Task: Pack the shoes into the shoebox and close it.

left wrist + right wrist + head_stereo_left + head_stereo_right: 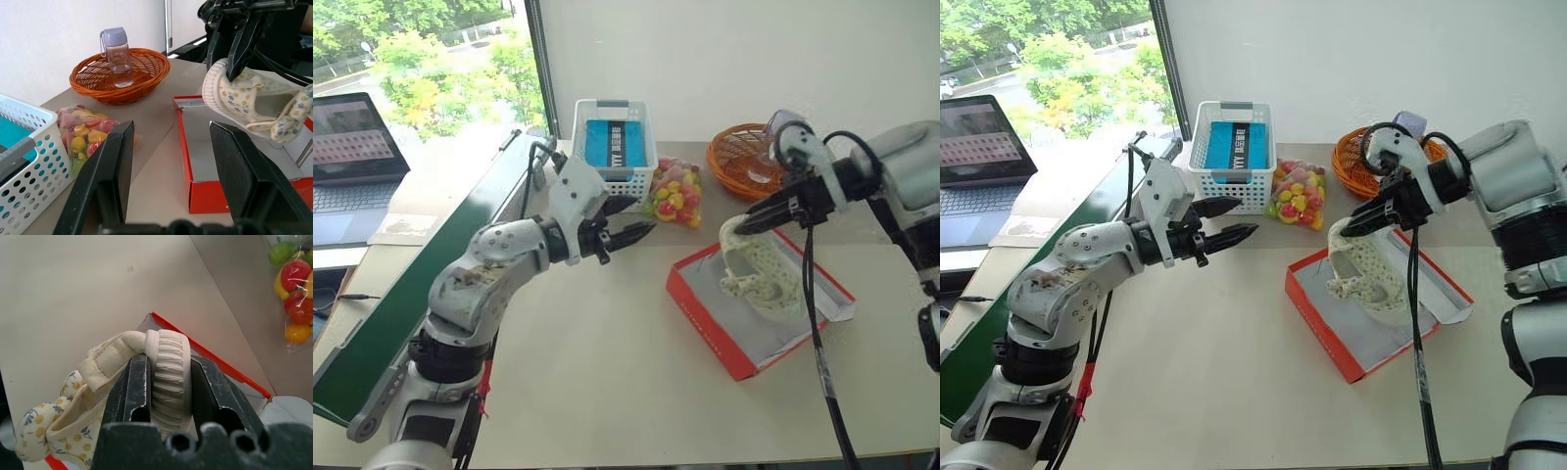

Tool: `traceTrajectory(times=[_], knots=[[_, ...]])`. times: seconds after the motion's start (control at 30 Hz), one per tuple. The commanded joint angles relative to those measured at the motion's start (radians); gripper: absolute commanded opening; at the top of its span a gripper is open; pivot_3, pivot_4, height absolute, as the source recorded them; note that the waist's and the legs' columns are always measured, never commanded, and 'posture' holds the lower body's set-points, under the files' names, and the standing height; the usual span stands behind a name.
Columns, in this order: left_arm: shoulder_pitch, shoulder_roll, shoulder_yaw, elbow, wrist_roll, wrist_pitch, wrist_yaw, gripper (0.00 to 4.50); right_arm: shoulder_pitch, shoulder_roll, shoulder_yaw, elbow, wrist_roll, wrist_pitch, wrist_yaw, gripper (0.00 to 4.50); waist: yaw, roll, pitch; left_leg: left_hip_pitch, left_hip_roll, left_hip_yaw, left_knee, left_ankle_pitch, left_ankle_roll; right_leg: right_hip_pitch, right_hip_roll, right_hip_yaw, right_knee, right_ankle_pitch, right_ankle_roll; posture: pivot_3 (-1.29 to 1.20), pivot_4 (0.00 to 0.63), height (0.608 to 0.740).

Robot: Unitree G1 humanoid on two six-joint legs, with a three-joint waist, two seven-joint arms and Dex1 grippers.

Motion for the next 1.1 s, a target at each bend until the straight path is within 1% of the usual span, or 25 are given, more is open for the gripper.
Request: traceTrajectory(times=[0.03, 0.13, 0.33, 0.6, 0.83, 0.9, 0.93, 1.0, 1.03, 1.1], knots=[[-0.022, -0.005, 0.009, -0.064, -0.009, 0.01, 0.022, 2.59, -0.027, 0.07, -0.035, 0.165, -0.093, -0.085, -0.083, 0.81, -0.001, 0.0, 0.0, 0.0, 0.0, 0.0, 0.0, 0.0, 0.0, 0.0, 0.0, 0.0, 0.0, 0.0, 0.0, 0.0, 0.15, 0.74], [-0.021, 0.007, 0.015, -0.07, -0.003, 0.016, 0.025, 2.59, -0.001, 0.085, -0.028, 0.249, -0.157, -0.151, -0.094, 0.81, 0.002, 0.0, 0.0, 0.0, 0.0, 0.0, 0.0, 0.0, 0.0, 0.0, 0.0, 0.0, 0.001, 0.0, 0.0, 0.0, 0.15, 0.74], [-0.025, 0.011, 0.015, -0.074, -0.004, 0.023, 0.035, 2.59, 0.033, 0.103, -0.035, 0.336, -0.239, -0.231, -0.1, 0.81, 0.005, 0.0, 0.0, -0.001, -0.001, 0.0, 0.0, 0.0, 0.0, -0.001, 0.0, 0.0, 0.001, 0.0, 0.001, 0.0, 0.15, 0.74], [-0.041, -0.001, 0.001, -0.055, 0.004, 0.012, 0.041, 2.59, 0.102, 0.11, -0.027, 0.36, -0.318, -0.3, -0.088, 0.81, 0.005, 0.0, 0.0, -0.001, -0.001, 0.0, 0.001, 0.0, 0.0, -0.001, 0.0, 0.0, 0.001, 0.0, 0.001, 0.0, 0.15, 0.74], [-0.051, -0.008, -0.002, -0.054, 0.002, 0.016, 0.042, 2.59, 0.149, 0.153, -0.05, 0.35, -0.343, -0.318, -0.121, 0.81, 0.007, 0.0, 0.0, 0.002, -0.001, -0.002, 0.002, 0.0, 0.0, 0.004, 0.0, -0.002, 0.001, 0.0, 0.001, 0.0, 0.15, 0.74], [-0.053, -0.01, -0.002, -0.057, 0.001, 0.019, 0.042, 2.64, 0.155, 0.167, -0.065, 0.341, -0.343, -0.315, -0.139, 1.73, 0.008, 0.0, 0.0, 0.004, -0.001, -0.002, 0.002, 0.0, 0.0, 0.007, 0.0, -0.002, 0.0, 0.0, 0.001, 0.0, 0.15, 0.74], [-0.054, -0.01, -0.003, -0.058, -0.001, 0.02, 0.042, 2.64, 0.155, 0.173, -0.072, 0.338, -0.343, -0.31, -0.143, 1.94, 0.008, 0.0, 0.0, 0.005, -0.001, -0.002, 0.002, 0.0, 0.0, 0.008, 0.0, -0.002, 0.0, 0.0, 0.001, 0.0, 0.15, 0.74], [-0.055, -0.012, -0.006, -0.06, -0.001, 0.021, 0.042, 2.64, 0.159, 0.18, -0.086, 0.321, -0.341, -0.303, -0.145, 2.52, 0.007, 0.0, 0.0, 0.006, -0.001, -0.002, 0.002, 0.0, 0.0, 0.008, 0.0, -0.002, 0.0, 0.0, 0.001, 0.0, 0.15, 0.74], [-0.055, -0.012, -0.005, -0.061, -0.001, 0.021, 0.042, 2.64, 0.161, 0.183, -0.091, 0.308, -0.34, -0.299, -0.148, 2.97, 0.006, 0.0, 0.0, 0.006, -0.001, -0.002, 0.002, 0.0, 0.0, 0.008, 0.0, -0.002, 0.001, 0.0, 0.001, 0.0, 0.15, 0.74], [-0.056, -0.01, -0.006, -0.06, -0.001, 0.02, 0.04, 2.64, 0.167, 0.182, -0.099, 0.278, -0.338, -0.289, -0.147, 3.61, 0.004, 0.0, 0.0, 0.006, -0.001, -0.002, 0.002, 0.0, 0.0, 0.008, 0.0, -0.001, 0.001, 0.0, 0.001, 0.0, 0.15, 0.74]])
